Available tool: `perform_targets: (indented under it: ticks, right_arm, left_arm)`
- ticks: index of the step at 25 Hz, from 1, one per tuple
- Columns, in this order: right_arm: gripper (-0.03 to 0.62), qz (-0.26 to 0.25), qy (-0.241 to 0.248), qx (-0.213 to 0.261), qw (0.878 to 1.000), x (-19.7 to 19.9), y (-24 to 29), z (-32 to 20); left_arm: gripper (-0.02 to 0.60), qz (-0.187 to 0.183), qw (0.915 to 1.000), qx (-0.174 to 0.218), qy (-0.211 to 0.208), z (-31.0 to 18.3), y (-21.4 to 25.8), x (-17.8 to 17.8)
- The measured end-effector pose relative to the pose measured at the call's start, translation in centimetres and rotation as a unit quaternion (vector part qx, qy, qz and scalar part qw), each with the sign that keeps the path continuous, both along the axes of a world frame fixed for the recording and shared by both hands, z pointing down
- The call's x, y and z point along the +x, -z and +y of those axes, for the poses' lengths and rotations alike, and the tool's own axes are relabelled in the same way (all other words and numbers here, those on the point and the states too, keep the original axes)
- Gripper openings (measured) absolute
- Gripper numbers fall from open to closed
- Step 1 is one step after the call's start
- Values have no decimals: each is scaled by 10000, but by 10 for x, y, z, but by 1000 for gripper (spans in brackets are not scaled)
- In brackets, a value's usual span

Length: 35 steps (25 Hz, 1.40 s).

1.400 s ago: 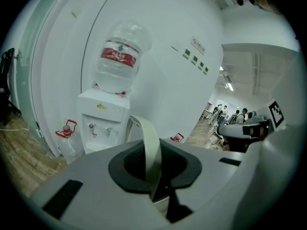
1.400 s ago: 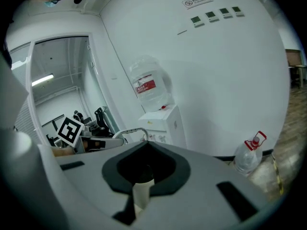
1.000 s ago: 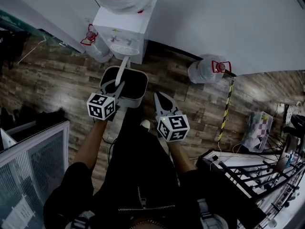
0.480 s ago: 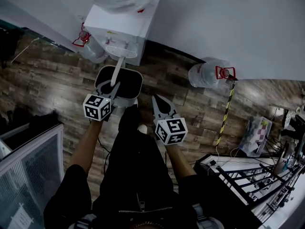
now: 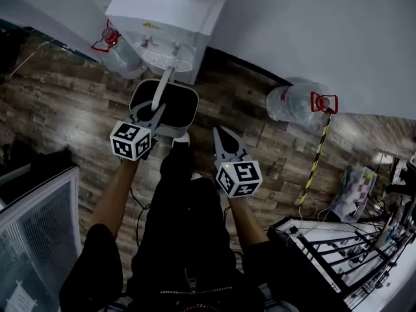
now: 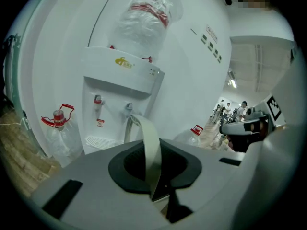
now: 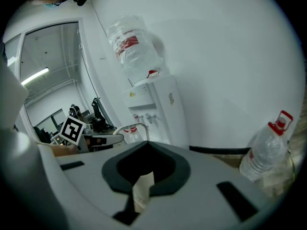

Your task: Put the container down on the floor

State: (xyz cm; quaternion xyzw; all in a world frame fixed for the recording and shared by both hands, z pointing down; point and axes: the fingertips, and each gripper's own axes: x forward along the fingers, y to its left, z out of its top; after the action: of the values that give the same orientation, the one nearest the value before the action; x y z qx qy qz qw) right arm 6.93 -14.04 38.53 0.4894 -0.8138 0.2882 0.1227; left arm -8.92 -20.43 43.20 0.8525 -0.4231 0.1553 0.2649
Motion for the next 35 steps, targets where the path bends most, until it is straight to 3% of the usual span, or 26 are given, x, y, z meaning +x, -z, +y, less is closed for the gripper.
perform_targets:
  ticks: [16, 22, 30, 35]
  right_arm:
    - [9, -22, 97, 576, 9983, 0, -170, -30]
    - [9, -35, 107, 852, 9963, 0, -231, -43]
    - [9, -38, 49, 1144, 9934, 14, -274, -54]
    - [9, -58, -10, 1101, 9939, 22, -289, -45]
  left_arm:
    - [51, 128, 9994, 287, 177, -17, -119, -24]
    - [51, 112, 9982, 570, 131, -26, -174, -29]
    - [51, 209, 9960, 853, 154, -33, -221, -33]
    - [51, 122, 9974, 695, 157, -35, -250, -33]
